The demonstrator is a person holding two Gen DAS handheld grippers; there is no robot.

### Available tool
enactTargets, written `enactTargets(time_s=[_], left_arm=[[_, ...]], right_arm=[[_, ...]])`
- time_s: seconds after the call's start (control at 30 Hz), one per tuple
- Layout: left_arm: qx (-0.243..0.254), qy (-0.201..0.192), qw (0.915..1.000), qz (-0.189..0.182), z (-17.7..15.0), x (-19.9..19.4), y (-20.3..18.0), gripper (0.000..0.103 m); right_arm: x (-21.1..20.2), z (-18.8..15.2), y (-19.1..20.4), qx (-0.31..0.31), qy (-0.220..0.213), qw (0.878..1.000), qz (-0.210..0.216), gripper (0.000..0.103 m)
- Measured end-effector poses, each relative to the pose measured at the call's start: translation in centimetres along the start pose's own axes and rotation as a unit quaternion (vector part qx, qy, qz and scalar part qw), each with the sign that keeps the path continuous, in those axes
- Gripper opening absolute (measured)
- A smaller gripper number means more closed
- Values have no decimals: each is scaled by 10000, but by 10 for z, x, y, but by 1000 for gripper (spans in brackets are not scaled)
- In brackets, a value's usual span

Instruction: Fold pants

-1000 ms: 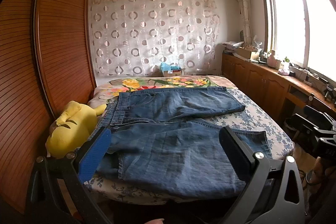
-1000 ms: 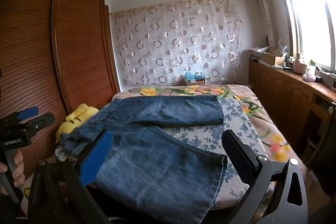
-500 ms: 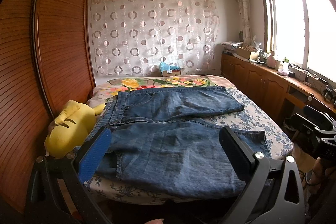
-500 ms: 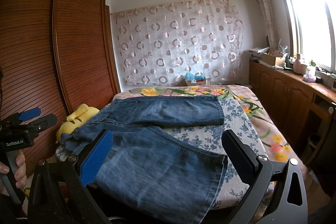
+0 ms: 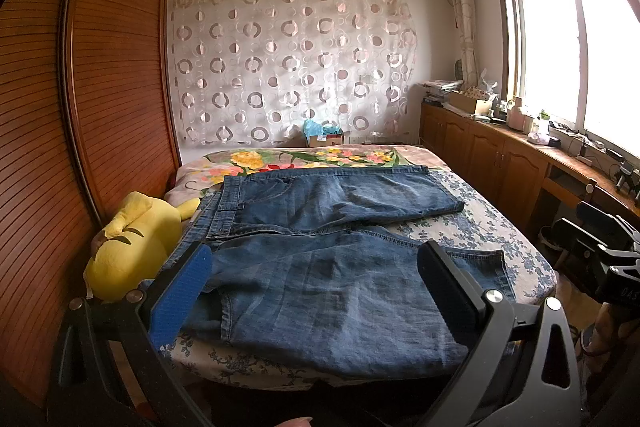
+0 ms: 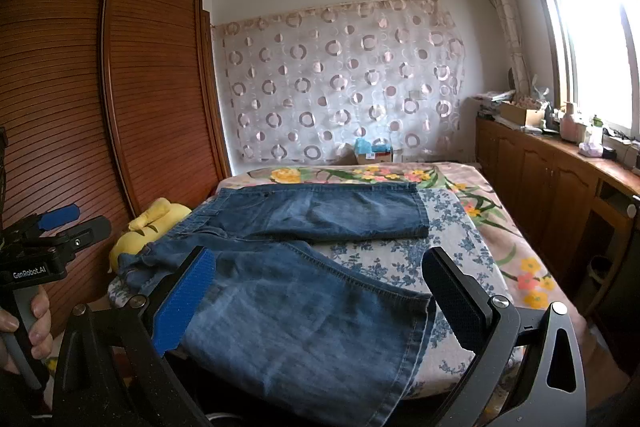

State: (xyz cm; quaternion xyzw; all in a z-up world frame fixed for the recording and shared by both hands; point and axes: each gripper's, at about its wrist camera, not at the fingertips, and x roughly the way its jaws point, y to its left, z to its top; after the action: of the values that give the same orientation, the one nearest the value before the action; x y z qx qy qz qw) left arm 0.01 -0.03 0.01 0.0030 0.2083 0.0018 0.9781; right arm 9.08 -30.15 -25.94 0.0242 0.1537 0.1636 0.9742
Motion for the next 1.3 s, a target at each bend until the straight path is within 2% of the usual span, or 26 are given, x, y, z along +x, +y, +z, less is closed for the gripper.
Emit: enactTargets(time_s=[1.13,1.3], left_arm=[[-5,-2,10000,-4,0,0,0,103],[-1,92,10000,-2,-3,2,-5,103]], right_arm=[[-3,1,3,-6,-20,10000,21,103],[-1,0,3,6,31,10000,34,103]])
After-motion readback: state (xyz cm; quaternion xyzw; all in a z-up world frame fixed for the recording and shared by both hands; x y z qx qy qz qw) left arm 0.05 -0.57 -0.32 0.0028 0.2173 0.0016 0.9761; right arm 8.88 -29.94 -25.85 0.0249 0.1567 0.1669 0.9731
